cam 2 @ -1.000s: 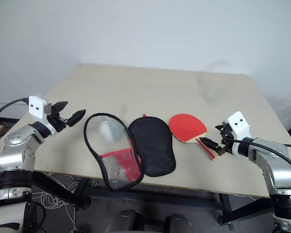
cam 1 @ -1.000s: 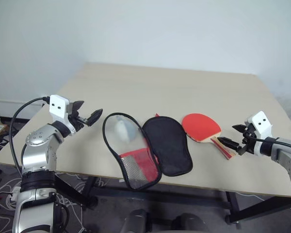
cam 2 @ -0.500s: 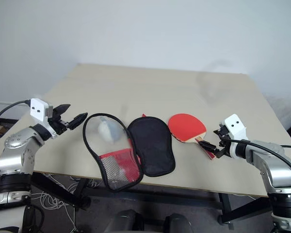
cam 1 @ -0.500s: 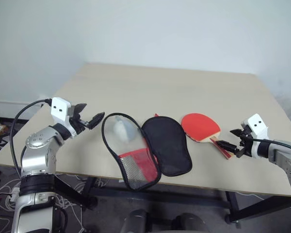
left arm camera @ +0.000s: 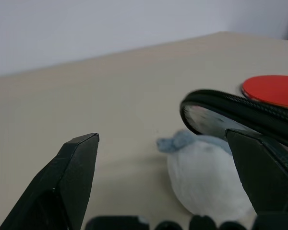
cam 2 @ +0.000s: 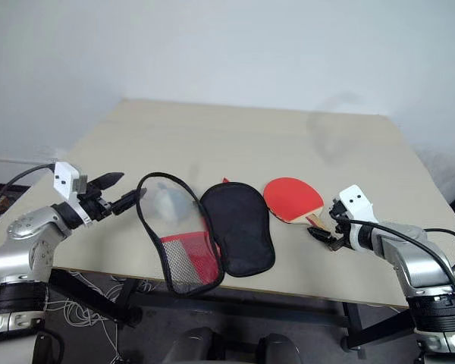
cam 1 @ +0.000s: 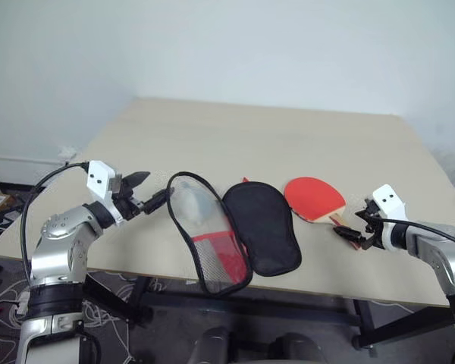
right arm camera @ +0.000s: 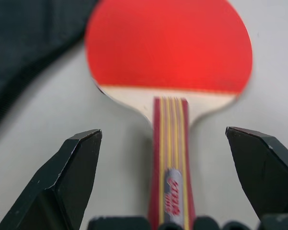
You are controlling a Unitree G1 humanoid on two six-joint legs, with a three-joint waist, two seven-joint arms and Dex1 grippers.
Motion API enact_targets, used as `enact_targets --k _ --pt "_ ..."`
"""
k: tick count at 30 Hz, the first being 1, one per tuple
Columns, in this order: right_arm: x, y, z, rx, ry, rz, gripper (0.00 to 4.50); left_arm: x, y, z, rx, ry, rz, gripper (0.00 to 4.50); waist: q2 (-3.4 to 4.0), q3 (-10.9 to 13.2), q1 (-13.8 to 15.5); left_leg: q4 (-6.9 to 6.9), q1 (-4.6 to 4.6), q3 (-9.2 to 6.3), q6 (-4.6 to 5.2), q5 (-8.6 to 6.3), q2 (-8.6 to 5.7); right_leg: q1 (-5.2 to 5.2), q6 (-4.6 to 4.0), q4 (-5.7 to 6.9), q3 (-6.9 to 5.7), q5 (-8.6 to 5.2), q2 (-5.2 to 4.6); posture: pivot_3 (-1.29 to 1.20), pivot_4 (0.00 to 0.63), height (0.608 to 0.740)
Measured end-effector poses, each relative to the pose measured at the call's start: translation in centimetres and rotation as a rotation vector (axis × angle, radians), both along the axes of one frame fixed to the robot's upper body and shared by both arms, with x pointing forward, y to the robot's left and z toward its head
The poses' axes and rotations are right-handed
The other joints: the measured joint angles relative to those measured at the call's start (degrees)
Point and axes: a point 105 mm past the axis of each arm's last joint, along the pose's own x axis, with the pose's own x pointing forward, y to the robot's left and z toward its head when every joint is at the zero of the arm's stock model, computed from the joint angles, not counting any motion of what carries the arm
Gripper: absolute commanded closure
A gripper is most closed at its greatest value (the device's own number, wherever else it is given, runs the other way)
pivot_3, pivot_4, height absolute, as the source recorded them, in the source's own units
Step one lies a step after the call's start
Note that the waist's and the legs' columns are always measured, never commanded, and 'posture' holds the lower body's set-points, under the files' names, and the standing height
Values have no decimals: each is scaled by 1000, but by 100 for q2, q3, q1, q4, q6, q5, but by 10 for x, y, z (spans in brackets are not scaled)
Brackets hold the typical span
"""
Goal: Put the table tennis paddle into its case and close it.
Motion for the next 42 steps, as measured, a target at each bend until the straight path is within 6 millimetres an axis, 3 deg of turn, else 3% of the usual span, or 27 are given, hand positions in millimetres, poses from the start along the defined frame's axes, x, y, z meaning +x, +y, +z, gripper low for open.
enact_targets --k 5,11,16,26,34,37,42 --pt "8 -2 -5 -13 11 -21 0 -11 8 9 7 -11 -12 20 2 1 -15 -4 0 6 0 0 0 -3 0 0 -1 0 -8 0 0 706" --pt "10 4 -8 -23 21 -1 0 -38 23 5 -1 43 -35 20 2 1 -20 -31 -1 21 -1 1 0 -22 0 -1 2 -2 -13 0 0 706" --pt "11 2 -9 -29 26 -4 0 -50 42 20 24 28 -22 20 5 2 -10 -39 0 27 -2 1 -1 -25 0 -4 2 -2 -17 0 0 706" --pt "11 1 -12 -31 39 -12 0 -67 7 25 11 37 -238 20 3 1 -19 -50 -1 50 -20 12 -1 -35 9 -8 17 -6 -18 0 0 706" --pt "10 0 -14 -30 54 -19 0 -71 -7 26 30 35 -315 20 4 1 -19 -49 -1 52 -8 4 -1 -35 10 -8 17 -6 -18 0 0 706" --pt "9 3 -17 -30 67 -14 532 -70 -8 27 32 30 -318 0 4 1 -19 -50 -1 52 -8 4 -1 -35 10 -8 17 -6 -18 0 0 706" --pt "8 10 -22 -20 85 -2 2217 -71 -11 30 31 19 -330 0 4 1 -19 -49 0 53 -9 5 -1 -34 10 -8 17 -6 -18 0 0 706"
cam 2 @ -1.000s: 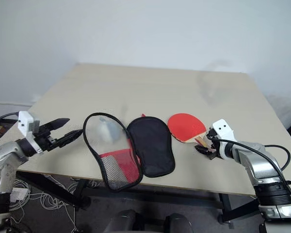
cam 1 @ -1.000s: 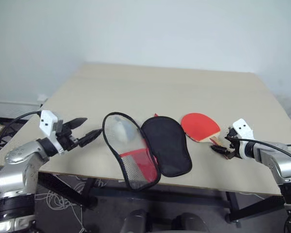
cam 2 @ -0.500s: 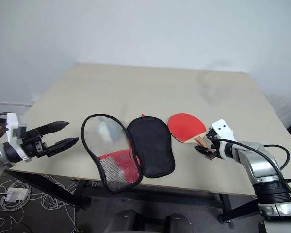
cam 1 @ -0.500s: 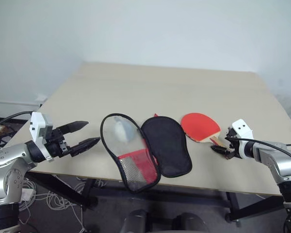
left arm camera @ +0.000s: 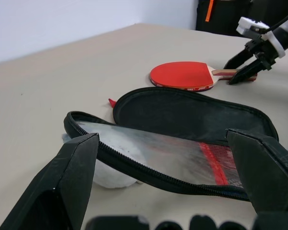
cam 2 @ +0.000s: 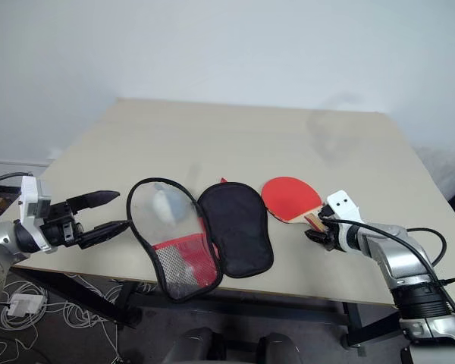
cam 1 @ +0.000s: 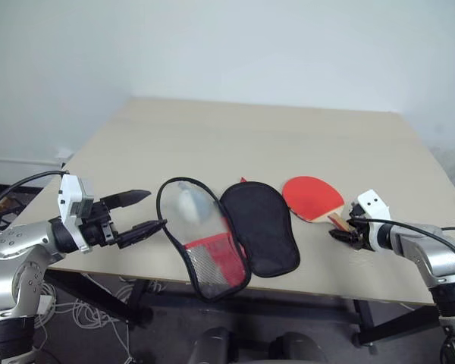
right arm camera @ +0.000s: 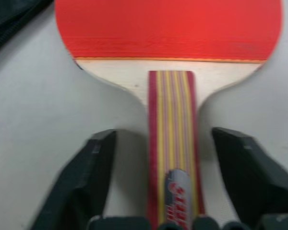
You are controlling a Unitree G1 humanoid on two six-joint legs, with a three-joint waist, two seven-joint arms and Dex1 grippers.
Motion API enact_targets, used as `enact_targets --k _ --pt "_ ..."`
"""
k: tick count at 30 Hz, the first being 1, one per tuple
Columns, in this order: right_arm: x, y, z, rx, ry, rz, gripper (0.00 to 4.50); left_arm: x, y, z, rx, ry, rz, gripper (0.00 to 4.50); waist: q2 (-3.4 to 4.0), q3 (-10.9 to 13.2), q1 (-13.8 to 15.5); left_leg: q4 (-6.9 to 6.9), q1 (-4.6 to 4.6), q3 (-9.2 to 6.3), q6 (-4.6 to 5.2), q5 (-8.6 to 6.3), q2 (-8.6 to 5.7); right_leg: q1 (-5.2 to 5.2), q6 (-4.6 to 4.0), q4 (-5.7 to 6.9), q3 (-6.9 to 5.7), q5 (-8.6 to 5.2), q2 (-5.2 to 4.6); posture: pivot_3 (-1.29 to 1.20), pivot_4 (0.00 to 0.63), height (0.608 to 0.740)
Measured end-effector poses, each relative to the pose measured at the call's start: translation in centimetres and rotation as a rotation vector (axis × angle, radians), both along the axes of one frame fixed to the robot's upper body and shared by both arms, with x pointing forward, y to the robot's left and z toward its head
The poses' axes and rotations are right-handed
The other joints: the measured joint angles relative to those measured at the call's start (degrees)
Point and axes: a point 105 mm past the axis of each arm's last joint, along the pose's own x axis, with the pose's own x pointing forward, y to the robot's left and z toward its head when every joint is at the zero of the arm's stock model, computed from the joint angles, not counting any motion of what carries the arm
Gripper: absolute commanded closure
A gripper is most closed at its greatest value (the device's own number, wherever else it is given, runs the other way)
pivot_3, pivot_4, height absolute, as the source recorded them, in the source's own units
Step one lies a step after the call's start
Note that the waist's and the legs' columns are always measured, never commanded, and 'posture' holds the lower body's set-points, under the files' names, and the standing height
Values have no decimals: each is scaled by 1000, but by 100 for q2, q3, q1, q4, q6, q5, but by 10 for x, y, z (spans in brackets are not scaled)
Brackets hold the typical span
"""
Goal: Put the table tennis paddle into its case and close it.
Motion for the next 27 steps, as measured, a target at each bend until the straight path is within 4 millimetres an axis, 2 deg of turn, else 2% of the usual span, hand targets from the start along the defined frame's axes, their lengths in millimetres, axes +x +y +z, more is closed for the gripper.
enact_targets --k 3,4,8,14,18,19,21,25,27 --pt "1 1 0 1 1 -6 3212 0 -1 1 -7 -1 -6 0 -1 -1 0 1 0 0 -2 1 0 1 0 0 0 0 0 0 0 706" --pt "1 2 0 2 1 -3 3366 0 -1 1 -7 -1 -7 0 -1 -1 -2 1 0 0 -5 3 0 0 0 1 0 0 0 0 0 706" --pt "3 4 -1 2 -2 -8 3365 0 -2 1 -10 -1 -9 0 -4 -3 -12 2 3 2 -12 8 3 0 0 3 -4 1 0 0 0 706" --pt "18 10 -2 38 -21 -72 3365 1 -4 0 -15 0 -9 0 -10 -4 -146 8 15 11 12 -7 10 -3 29 3 -21 43 -16 0 0 706" --pt "26 0 5 45 -51 -158 3365 1 -5 0 -20 -4 -6 0 -4 -1 -140 8 9 28 -11 7 8 -18 32 3 -28 50 -31 0 0 706" --pt "30 3 13 65 -72 -160 3365 1 -5 0 -20 -6 -4 0 -4 -1 -135 2 7 34 -14 9 8 -22 37 2 -27 48 -31 0 0 706" --pt "21 23 24 122 -67 -88 3365 2 -5 -1 -21 -6 -4 0 -3 0 -131 -5 3 35 -14 9 9 -30 43 2 -26 43 -31 0 0 706" --pt "-8 100 50 295 -55 167 3365 3 -9 -1 -27 -6 -16 0 -3 0 -166 -11 5 31 -14 10 13 -31 45 6 -28 42 -29 0 0 706" --pt "-18 114 55 312 -34 203 3365 3 -10 -3 -27 -1 -19 0 -4 0 -140 -4 5 32 -8 6 11 -28 44 5 -30 43 -32 0 0 706"
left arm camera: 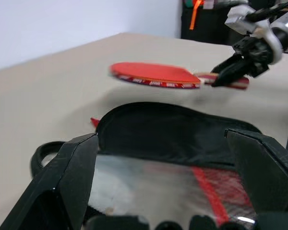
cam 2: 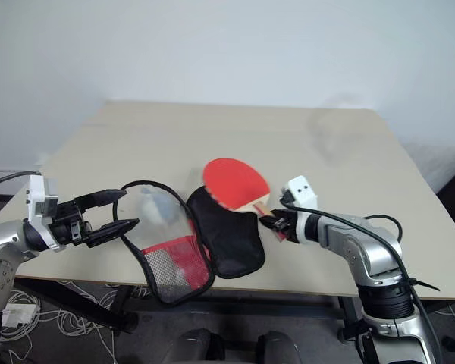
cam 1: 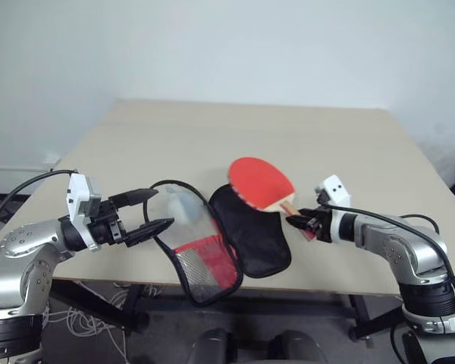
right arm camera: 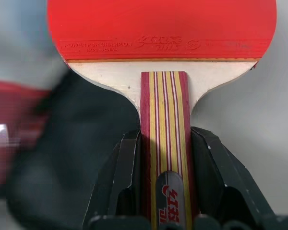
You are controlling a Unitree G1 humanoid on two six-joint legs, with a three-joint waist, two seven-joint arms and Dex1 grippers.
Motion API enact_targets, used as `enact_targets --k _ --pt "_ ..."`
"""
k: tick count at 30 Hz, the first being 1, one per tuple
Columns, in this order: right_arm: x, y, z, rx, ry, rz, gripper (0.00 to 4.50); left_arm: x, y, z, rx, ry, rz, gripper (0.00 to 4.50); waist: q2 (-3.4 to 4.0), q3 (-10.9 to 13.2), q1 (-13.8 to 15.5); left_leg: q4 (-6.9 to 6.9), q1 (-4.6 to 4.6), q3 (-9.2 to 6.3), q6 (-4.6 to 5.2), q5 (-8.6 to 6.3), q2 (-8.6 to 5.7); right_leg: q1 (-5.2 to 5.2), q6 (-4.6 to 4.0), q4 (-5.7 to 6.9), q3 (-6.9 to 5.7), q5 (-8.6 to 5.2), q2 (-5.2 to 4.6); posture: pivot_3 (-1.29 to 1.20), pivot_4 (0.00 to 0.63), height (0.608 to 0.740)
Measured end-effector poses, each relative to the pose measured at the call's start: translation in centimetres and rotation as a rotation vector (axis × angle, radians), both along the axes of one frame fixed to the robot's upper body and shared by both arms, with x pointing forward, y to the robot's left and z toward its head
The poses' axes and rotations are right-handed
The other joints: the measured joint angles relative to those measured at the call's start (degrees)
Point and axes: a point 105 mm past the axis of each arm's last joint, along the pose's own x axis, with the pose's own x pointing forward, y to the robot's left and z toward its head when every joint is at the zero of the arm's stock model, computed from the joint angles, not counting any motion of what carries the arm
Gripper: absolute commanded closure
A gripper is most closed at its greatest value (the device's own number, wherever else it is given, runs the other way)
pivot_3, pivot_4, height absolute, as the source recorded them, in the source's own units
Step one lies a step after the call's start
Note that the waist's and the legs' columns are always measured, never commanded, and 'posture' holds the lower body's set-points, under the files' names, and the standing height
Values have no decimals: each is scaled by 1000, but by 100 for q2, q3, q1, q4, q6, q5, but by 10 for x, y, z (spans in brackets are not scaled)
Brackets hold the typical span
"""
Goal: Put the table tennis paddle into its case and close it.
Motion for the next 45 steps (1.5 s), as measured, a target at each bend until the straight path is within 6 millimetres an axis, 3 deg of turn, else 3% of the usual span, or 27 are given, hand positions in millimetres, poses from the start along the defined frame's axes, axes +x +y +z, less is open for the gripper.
enact_targets --k 5,12,28,45 --pt "-18 19 -3 17 73 23 3365 -1 1 -2 0 5 5 0 -2 0 54 1 -2 5 22 -14 -16 3 -2 -9 4 0 -18 0 0 706" --pt "-33 32 -23 7 195 -20 3365 -1 2 -4 1 11 15 0 -2 0 45 -10 -2 8 -4 2 -15 -6 -1 -7 3 0 -14 0 0 706" --pt "-3 43 -31 -23 215 -233 3365 -1 2 -5 3 13 25 0 -1 0 31 -17 -1 27 -7 4 -15 -8 1 -7 8 2 -13 0 0 706" --pt "-2 46 -31 -54 223 -260 3365 -2 4 -7 3 18 42 0 0 0 32 -26 0 38 -9 5 -15 -12 1 -8 10 1 -17 0 0 706"
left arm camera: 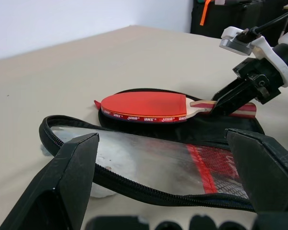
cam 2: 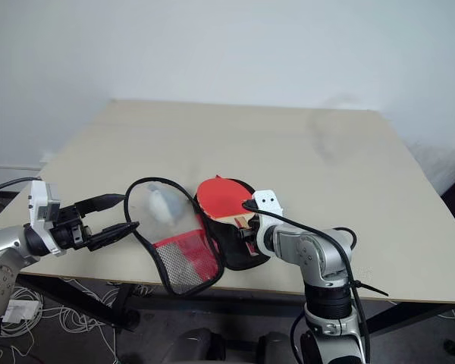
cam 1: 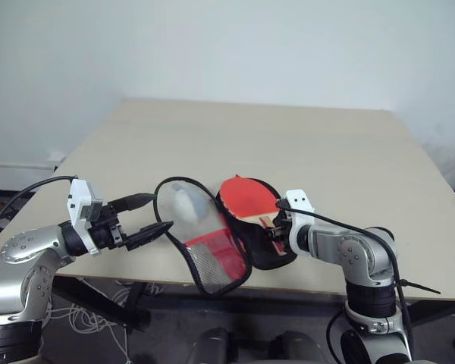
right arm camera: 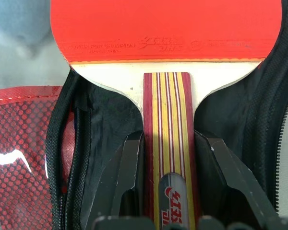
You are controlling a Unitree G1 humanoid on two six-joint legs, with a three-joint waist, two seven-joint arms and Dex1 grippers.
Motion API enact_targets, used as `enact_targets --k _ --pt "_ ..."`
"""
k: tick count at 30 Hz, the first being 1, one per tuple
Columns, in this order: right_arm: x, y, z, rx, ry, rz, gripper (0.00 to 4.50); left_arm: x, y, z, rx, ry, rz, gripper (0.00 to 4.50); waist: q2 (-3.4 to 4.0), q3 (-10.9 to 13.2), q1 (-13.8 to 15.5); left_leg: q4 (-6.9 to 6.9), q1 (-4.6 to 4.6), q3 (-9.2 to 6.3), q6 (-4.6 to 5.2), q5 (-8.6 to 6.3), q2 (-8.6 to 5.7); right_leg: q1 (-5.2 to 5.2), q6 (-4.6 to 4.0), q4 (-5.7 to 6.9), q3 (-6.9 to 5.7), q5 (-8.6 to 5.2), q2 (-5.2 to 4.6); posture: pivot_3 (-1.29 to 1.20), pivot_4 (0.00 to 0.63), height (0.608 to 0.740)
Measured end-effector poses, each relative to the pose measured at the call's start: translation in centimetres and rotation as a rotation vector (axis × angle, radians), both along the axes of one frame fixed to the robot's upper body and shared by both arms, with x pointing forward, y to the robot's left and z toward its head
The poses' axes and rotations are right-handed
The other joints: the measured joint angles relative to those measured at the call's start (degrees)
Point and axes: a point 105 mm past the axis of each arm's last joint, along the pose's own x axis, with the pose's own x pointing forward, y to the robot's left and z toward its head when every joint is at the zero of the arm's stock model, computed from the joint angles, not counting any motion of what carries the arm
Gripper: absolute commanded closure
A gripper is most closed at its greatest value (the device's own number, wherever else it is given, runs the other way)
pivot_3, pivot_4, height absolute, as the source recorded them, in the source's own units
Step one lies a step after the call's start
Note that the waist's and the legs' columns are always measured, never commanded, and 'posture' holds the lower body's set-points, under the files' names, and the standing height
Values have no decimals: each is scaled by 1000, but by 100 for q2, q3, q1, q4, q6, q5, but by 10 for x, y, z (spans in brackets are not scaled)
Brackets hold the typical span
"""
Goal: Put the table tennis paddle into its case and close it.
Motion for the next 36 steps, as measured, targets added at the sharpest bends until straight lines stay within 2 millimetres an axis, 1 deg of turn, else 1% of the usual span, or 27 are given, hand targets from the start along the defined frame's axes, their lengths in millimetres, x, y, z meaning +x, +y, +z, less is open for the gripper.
enact_targets --k 2,4,5,6,7,9,12,16,20,24,28,31,34,36 --pt "-1 0 0 2 5 0 3365 0 0 0 0 -1 0 0 0 0 0 -1 0 0 0 0 0 0 0 0 0 0 0 0 0 706" --pt "-1 0 0 1 9 1 2637 0 0 0 1 -3 0 0 0 0 -1 -2 0 1 0 0 0 -1 0 0 0 0 0 0 0 706" --pt "-2 0 -1 0 17 4 2420 0 0 1 1 -6 0 0 0 0 0 -3 0 1 0 0 0 -1 0 -1 0 0 0 0 0 706" --pt "-3 0 -2 -1 24 5 2094 0 0 1 1 -7 0 0 1 0 -1 -3 0 3 0 0 0 -3 0 -1 2 0 0 0 0 706" --pt "-3 -1 -2 3 29 8 1684 0 0 1 2 -8 0 0 1 1 -3 -5 0 4 0 0 0 -4 0 -1 4 0 0 0 0 706" --pt "-3 -4 -1 4 31 12 1015 0 0 1 2 -9 -1 0 1 1 -9 -5 0 5 0 0 1 -5 0 -1 3 0 0 0 0 706" --pt "0 -7 6 7 15 30 40 0 0 1 2 -9 -1 0 2 1 -23 -6 0 5 0 0 1 -6 0 -1 4 0 0 0 0 706" --pt "1 -14 18 28 -21 108 40 0 0 1 0 -9 -3 0 3 2 -20 -7 0 4 1 -1 2 -7 0 -3 3 -1 0 0 0 706" --pt "6 -28 47 55 -140 210 40 -2 1 3 4 -4 -15 0 2 2 -21 -7 0 2 17 -10 2 -4 0 -10 2 -1 -1 0 0 706" --pt "13 -54 64 18 -250 267 40 -3 11 9 20 -6 6 0 1 4 -21 -7 0 0 31 -19 2 -3 0 -15 1 -2 -1 0 0 706" --pt "26 -81 68 -25 -298 250 40 -7 21 3 15 23 38 0 0 5 -23 -7 0 0 31 -19 4 -3 -1 -16 2 -2 -2 0 0 706" --pt "33 -91 67 -41 -314 233 0 -16 25 -8 -4 82 47 620 1 6 -28 -7 0 -1 31 -19 6 -5 -1 -15 3 -2 -2 0 0 706" --pt "35 -94 67 -42 -325 234 0 -29 30 -25 -64 198 51 1656 1 7 -26 -7 0 -4 31 -19 8 -6 -4 -16 2 -5 -3 0 0 706" --pt "36 -94 67 -45 -331 239 0 -33 35 -36 -92 256 84 2343 2 8 -24 -7 0 -6 31 -19 8 -6 -10 -15 1 -8 -4 0 0 706"
